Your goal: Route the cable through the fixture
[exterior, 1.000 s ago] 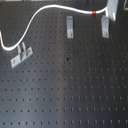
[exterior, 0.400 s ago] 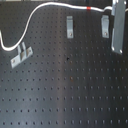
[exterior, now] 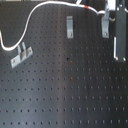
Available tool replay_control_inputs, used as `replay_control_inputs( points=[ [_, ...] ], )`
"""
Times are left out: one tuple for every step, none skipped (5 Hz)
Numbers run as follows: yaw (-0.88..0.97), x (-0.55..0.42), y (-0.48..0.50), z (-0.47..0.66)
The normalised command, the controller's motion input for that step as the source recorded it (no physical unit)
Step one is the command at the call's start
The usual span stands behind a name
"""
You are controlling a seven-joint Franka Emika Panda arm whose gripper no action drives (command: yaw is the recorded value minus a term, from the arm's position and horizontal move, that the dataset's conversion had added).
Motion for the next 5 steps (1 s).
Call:
replay_control_inputs(
  points=[
    [-0.07, -0.054, 0.042, 0.04],
    [-0.26, -0.064, -0.114, 0.08],
    [0.0, 0.001, -0.177, 0.01],
    [-0.14, 0.017, -0.434, 0.01],
    [-0.18, 0.026, -0.525, 0.01]
  ],
)
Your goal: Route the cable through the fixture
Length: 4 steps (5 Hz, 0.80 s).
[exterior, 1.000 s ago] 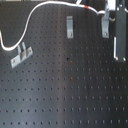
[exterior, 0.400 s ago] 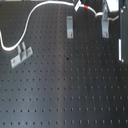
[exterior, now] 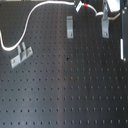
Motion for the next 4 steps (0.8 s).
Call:
replay_control_inputs(
  points=[
    [0.0, 0.011, -0.119, 0.0],
    [0.0, 0.006, -0.08, 0.0],
    [0.0, -0.206, -0.024, 0.05],
    [0.07, -0.267, -0.027, 0.04]
  ],
)
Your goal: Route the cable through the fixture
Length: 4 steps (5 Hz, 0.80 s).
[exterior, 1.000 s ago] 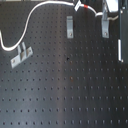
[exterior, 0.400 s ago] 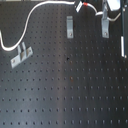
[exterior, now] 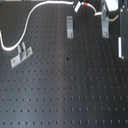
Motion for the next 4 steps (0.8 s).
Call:
replay_control_inputs(
  points=[
    [0.09, -0.27, -0.08, 0.06],
    [0.09, -0.232, -0.074, 0.04],
    [0.03, -0.139, -0.02, 0.0],
    [0.03, -0.077, -0.099, 0.0]
  ],
)
